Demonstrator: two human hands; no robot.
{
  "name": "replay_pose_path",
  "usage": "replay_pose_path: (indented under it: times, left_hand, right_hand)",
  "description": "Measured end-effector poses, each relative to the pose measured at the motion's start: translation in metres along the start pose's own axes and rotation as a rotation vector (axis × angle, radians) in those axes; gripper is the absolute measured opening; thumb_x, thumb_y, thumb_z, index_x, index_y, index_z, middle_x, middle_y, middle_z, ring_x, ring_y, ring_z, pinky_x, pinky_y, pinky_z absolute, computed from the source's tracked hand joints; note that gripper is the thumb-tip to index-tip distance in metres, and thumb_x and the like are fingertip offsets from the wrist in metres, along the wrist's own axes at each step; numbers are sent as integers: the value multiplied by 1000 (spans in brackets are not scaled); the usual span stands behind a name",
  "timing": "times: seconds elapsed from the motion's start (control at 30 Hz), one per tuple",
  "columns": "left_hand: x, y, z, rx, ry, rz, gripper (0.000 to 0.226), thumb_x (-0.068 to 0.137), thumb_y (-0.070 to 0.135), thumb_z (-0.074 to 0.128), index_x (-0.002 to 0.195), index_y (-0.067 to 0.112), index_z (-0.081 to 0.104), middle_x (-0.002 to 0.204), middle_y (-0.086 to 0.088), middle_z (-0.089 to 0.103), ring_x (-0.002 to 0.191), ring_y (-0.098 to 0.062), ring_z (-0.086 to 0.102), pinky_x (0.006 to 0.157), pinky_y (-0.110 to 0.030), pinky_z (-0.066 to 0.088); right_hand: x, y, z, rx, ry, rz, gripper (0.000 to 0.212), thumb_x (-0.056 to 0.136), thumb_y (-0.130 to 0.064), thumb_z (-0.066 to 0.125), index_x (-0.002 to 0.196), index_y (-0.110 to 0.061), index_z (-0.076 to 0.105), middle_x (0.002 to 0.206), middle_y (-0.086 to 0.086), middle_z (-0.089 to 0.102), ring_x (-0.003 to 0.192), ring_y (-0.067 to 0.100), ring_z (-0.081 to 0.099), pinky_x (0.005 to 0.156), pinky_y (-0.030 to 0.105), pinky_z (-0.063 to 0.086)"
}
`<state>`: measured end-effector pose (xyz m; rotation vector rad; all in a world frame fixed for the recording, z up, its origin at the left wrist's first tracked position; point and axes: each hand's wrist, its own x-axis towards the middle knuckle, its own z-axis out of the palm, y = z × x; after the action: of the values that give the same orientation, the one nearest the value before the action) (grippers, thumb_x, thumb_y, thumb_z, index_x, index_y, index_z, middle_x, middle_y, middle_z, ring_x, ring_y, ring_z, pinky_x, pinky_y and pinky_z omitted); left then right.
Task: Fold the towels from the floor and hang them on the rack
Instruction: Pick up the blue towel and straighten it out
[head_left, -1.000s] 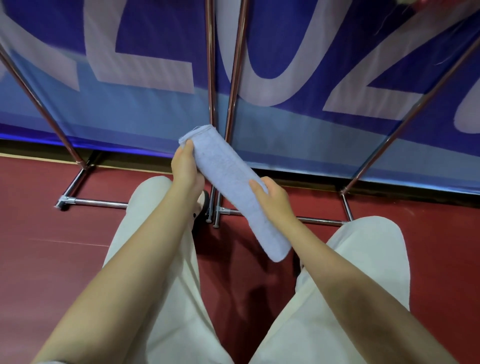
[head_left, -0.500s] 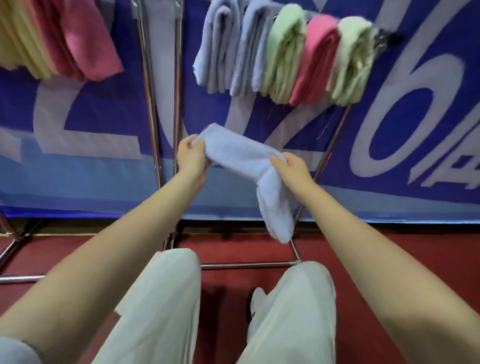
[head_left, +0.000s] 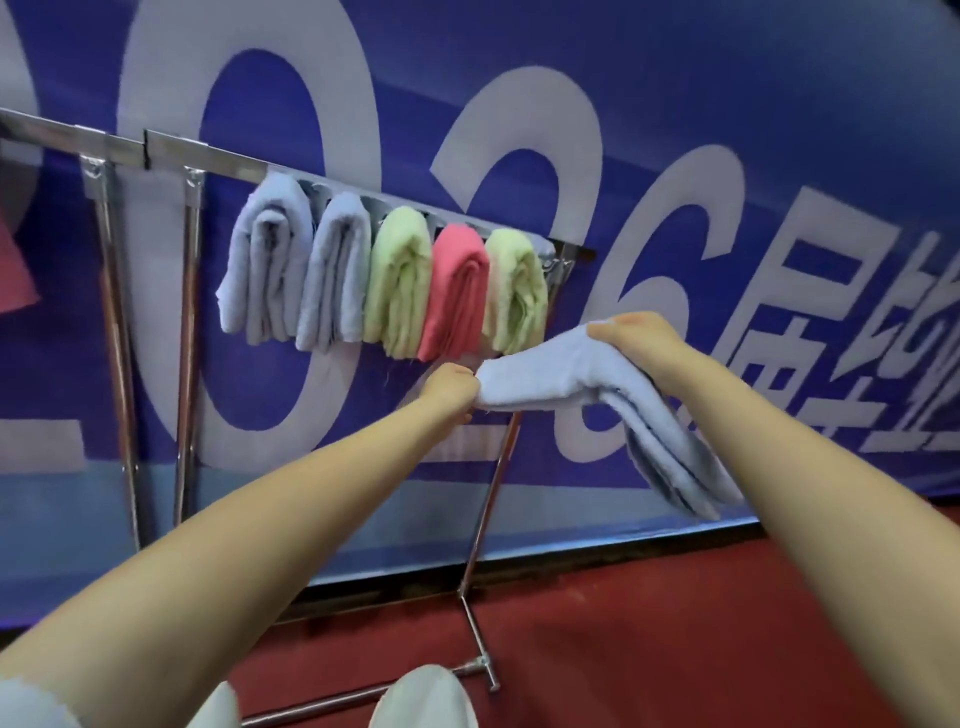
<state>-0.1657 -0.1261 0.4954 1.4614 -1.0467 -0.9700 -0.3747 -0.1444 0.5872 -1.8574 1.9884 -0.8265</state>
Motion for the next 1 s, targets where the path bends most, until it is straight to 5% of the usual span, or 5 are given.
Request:
replay_pose_path:
  times: [0.17,0.33,0.47,0.63,1.0]
  left_hand:
    - [25,48,38,53,29,212,20,84,7,44,84,8,64,105,-25,67,102,-41,62,84,-43,54]
    - [63,90,68,83,-73,407,33,94,12,42,120,14,62,122,-7,64,112,-25,59,91,-28,45]
    - [92,108,79,46,-180,492,40,91,29,37,123,14,57,120,-10,64,111,-28,60,90,-34,46]
    - [125,106,87,-7,-69,429,53,102,24,32,153,18,19,155,-11,31,140,-28,34,114,-35,27]
    - [140,92,86,1,67,401,40,104,27,31,129,2,51,131,-20,56,122,-35,51,104,-43,38]
  right_hand:
    - [52,-32,-40,111,-66,-297,21,87,-25,56,73,-10,63,71,3,63,65,16,59,57,27,46]
    - [122,-44,-25,124,1,-320,24,87,-26,56,86,-5,67,81,8,67,73,18,60,63,30,47]
    - [161,-58,-16,100,-13,-487,20,89,-26,55,96,-15,70,93,0,70,87,13,64,71,27,50]
    - [184,-83,-2,73,-102,-683,17,92,-23,56,99,-19,70,95,-8,70,88,1,64,70,17,48]
    - [229,-115,31,211,-187,-580,13,88,-22,64,96,-15,70,96,0,69,91,16,64,71,22,49]
